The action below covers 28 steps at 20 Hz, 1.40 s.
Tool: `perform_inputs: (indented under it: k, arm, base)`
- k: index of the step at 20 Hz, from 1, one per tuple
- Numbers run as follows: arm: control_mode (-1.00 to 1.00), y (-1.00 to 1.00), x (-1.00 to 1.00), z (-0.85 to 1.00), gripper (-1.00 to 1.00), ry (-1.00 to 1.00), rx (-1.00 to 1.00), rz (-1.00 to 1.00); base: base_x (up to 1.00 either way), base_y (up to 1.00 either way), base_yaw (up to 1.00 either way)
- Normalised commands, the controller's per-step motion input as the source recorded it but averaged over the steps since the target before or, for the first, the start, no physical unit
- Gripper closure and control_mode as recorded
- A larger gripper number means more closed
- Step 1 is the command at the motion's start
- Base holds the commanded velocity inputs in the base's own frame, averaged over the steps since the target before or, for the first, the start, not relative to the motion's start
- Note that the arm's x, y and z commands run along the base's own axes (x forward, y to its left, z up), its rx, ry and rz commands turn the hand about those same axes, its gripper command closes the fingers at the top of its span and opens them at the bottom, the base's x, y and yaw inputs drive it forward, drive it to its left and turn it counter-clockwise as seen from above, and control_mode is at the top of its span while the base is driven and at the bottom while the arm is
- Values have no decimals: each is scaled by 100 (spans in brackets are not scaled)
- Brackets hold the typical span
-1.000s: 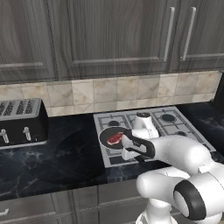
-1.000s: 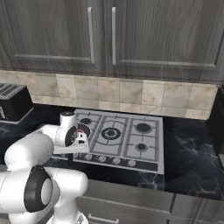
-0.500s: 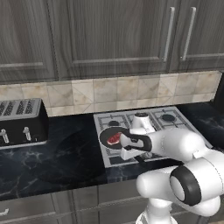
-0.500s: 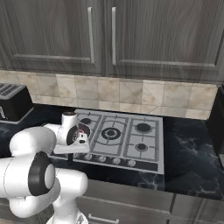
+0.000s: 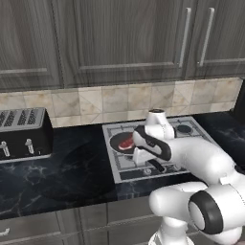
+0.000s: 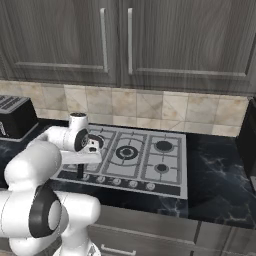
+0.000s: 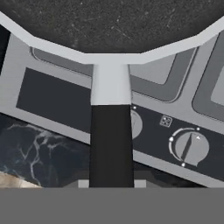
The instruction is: Pick up the pan with the steak in it and place it on the dining table. Then place the steak on the plate.
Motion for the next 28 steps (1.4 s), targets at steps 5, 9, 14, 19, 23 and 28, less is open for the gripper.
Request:
perform_inputs:
  k: [5, 9, 14, 19, 23, 28]
  arm:
    - [-100, 0, -42, 69, 100, 2, 1, 5]
    - [-100, -9, -70, 43, 100, 0, 0, 11]
    - [-100, -15, -88, 26, 100, -5, 1, 14]
    - [-100, -19, -81, 24, 100, -17, 4, 14]
    - [-100, -19, -72, 23, 100, -22, 9, 13]
    - [-100, -15, -65, 18, 100, -20, 8, 13]
  base:
    - [0, 0, 0]
    - [0, 0, 0]
    - [0, 0, 0]
    - [0, 0, 0]
    - [0, 0, 0]
    - [0, 0, 0]
